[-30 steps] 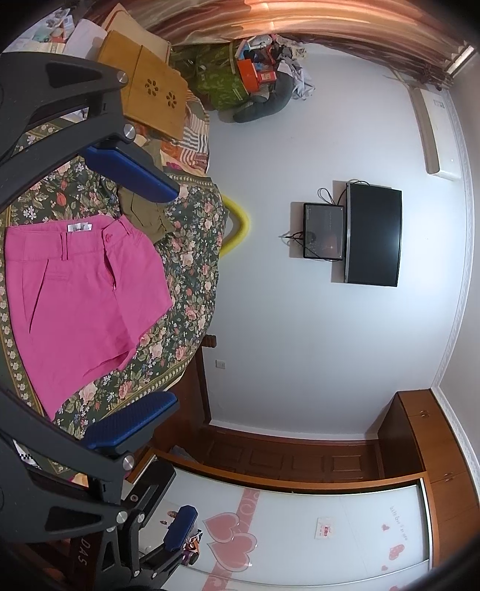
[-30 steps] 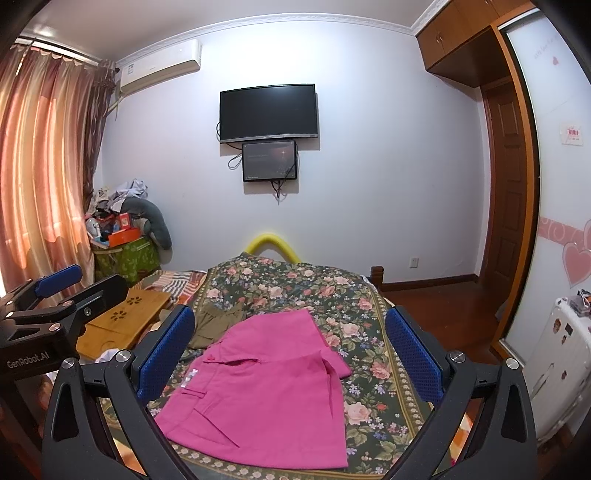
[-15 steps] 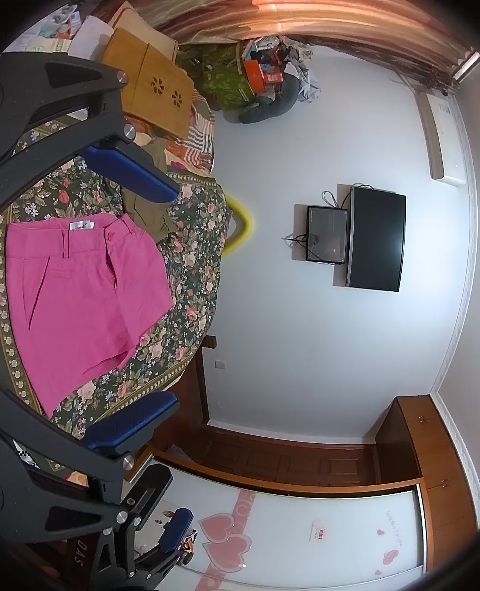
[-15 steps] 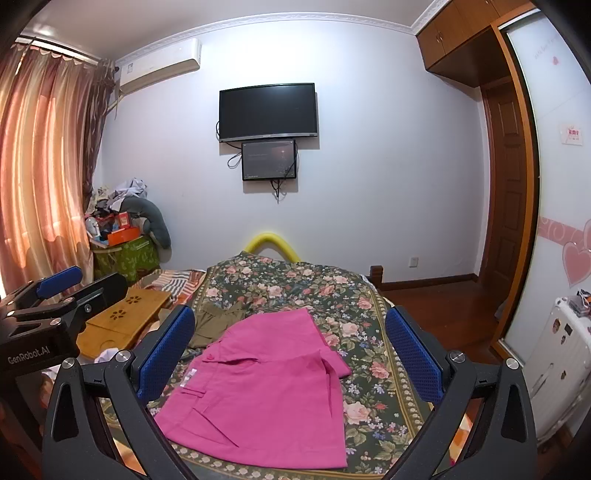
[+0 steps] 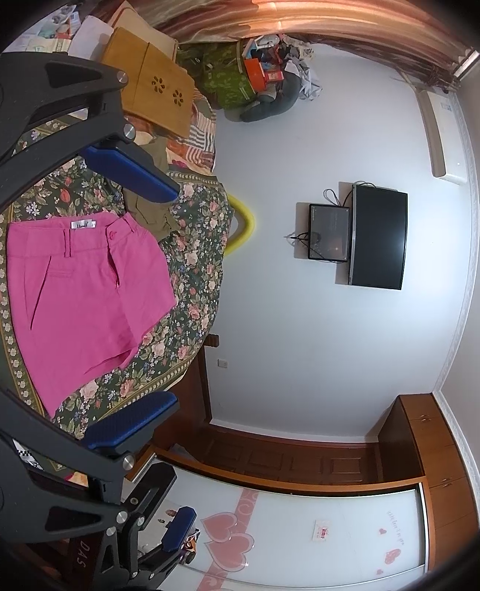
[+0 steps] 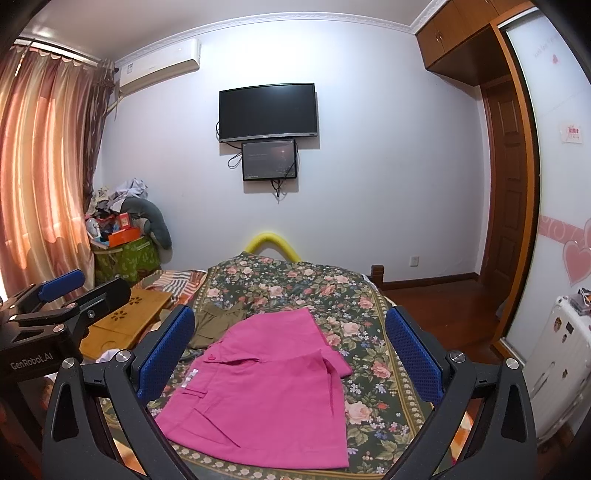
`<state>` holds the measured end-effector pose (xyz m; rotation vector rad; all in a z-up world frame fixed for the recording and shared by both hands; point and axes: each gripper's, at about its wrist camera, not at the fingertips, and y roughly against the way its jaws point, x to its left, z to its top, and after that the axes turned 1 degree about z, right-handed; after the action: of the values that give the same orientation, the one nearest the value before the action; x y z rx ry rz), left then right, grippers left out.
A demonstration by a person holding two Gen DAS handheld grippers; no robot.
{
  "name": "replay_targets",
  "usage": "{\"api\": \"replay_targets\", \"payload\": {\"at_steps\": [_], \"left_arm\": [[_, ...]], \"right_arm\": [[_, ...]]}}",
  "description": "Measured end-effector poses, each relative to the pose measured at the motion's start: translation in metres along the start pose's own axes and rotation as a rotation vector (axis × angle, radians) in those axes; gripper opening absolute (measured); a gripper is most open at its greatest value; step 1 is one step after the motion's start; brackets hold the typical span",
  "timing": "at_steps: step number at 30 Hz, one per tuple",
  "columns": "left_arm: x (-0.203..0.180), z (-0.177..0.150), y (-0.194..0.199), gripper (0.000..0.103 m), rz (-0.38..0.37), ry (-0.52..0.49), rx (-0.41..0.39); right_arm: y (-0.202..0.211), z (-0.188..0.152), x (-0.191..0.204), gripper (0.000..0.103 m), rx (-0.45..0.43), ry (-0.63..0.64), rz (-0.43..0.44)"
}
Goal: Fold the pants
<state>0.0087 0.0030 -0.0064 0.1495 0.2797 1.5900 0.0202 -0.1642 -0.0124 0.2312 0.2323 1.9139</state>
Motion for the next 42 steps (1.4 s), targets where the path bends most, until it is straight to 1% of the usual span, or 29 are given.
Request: {"api": "replay_targets", "payload": {"at_steps": [17,20,23,27,30,31,34,37,39,41,42], "left_arm": [[0.002,-0.004,-0.004,0.103,0.009,-0.004,0.002],[0.003,-0.005,-0.01,0.103,0.009,-0.008,0.011],[0.004,-0.008,-0.026,0.103,0.012,-0.014,0.034],[0.01,-0.014,-0.059,0.103,0.049,-0.021,0.09],[0.018,-0.024,-0.093,0.103,0.101,-0.037,0.148],[0.022,-0.028,-0.107,0.103,0.115,-0.039,0.177],[0.039,-0.039,-0.143,0.103,0.127,-0.013,0.259],[0.058,-0.055,-0.177,0.103,0.15,0.001,0.342],[0.068,-0.067,-0.196,0.103,0.173,-0.012,0.382],[0.077,-0.08,-0.214,0.096,0.209,-0.029,0.424],[0.081,-0.087,-0.225,0.095,0.212,-0.04,0.449]], "right_arm": [[-0.005,0.001,-0.001,0.103,0.009,-0.003,0.004],[-0.011,0.0,-0.002,0.103,0.019,-0.004,0.004],[-0.022,-0.003,-0.003,0.103,0.034,-0.008,0.002],[-0.042,-0.009,-0.007,0.103,0.071,-0.006,-0.006],[-0.064,-0.016,-0.012,0.103,0.12,0.021,-0.01],[-0.077,-0.021,-0.013,0.103,0.149,0.039,-0.015],[-0.103,-0.033,-0.015,0.103,0.203,0.088,-0.038],[-0.133,-0.05,-0.022,0.103,0.264,0.138,-0.038],[-0.151,-0.059,-0.029,0.103,0.32,0.146,-0.033],[-0.174,-0.07,-0.041,0.102,0.407,0.115,-0.018],[-0.183,-0.074,-0.047,0.1,0.451,0.093,-0.012]]}}
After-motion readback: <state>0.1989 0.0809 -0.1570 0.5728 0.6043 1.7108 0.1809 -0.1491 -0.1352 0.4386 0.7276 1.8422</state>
